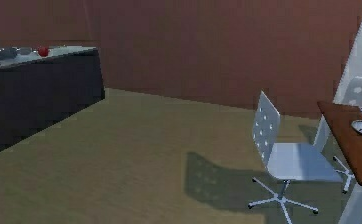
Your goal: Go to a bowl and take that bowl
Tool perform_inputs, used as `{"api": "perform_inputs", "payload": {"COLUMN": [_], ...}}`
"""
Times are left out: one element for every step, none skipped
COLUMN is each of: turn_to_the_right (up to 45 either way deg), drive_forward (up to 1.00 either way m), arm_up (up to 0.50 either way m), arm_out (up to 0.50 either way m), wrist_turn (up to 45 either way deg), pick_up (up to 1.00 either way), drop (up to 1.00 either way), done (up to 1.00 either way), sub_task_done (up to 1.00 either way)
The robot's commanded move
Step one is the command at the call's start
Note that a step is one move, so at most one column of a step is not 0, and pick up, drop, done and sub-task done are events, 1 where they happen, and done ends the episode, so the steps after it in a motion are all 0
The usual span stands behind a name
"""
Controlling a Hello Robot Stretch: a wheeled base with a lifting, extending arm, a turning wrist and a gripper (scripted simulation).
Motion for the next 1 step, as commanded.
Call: {"api": "perform_inputs", "payload": {"turn_to_the_right": [0.0], "drive_forward": [0.65], "arm_up": [0.0], "arm_out": [0.0], "wrist_turn": [0.0], "pick_up": [0.0], "drop": [0.0], "done": [0.0], "sub_task_done": [0.0]}}
